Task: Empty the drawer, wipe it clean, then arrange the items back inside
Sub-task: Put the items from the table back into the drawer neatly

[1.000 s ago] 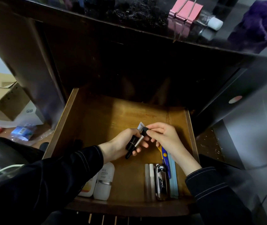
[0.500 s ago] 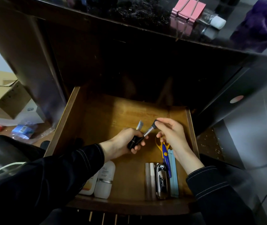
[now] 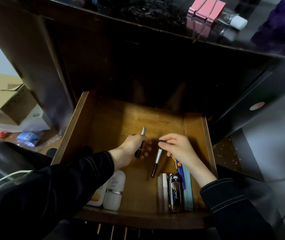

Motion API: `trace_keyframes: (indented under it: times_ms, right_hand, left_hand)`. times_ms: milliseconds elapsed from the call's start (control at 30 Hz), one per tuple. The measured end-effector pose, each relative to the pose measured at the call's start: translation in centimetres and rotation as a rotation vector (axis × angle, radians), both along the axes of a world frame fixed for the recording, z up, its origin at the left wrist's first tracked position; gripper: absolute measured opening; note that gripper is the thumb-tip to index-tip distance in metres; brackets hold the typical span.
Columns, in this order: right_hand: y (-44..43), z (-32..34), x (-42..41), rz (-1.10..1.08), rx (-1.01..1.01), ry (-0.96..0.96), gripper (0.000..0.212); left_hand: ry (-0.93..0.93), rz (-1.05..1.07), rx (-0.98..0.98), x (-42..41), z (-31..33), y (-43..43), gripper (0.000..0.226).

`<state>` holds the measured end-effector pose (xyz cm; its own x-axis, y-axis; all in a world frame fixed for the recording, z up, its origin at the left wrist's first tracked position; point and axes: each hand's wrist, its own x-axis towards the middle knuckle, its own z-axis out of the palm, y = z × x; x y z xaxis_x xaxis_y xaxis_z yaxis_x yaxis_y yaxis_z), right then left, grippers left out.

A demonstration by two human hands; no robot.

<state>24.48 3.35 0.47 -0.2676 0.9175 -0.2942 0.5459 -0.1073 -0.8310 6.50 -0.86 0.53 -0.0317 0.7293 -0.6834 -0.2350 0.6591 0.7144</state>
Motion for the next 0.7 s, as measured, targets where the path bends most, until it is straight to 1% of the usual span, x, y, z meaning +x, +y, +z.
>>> trace_keyframes:
  times_ms: [67,133,233,400,567,700]
  right_hand:
    - [-0.2,-0.4,-0.3,0.060,-0.032,-0.066,0.012]
    - [-0.4,-0.7,-0.5,0.099,-0.062,-0.095,0.011]
    - [-0.8,-1.0,-0.7,0.214,-0.087,-0.141,0.011]
    - [-1.2,-1.6,-0.7,0.376,-0.007,-0.312,0.022]
    - [-1.5,-1.7,-0.4,0.554,-0.007,-0.445,0.017]
    - [-1.8,-1.8,-0.3,0.642,0.010,-0.504,0.020]
  left_hand:
    - [0.000,0.008,-0.001,0.1,0.0,-0.1,0.029]
    - [-0.003,0.009,-0.002,0.2,0.1,-0.1,0.029]
    - [-0.001,0.005,0.002,0.2,0.4,-0.2,0.030]
    - [0.002,0.003,0.009,0.1,0.7,-0.4,0.031]
    - [0.000,0.006,-0.006,0.2,0.7,-0.2,0.031]
    - [0.006,0.010,-0.007,0.2,0.7,-0.2,0.030]
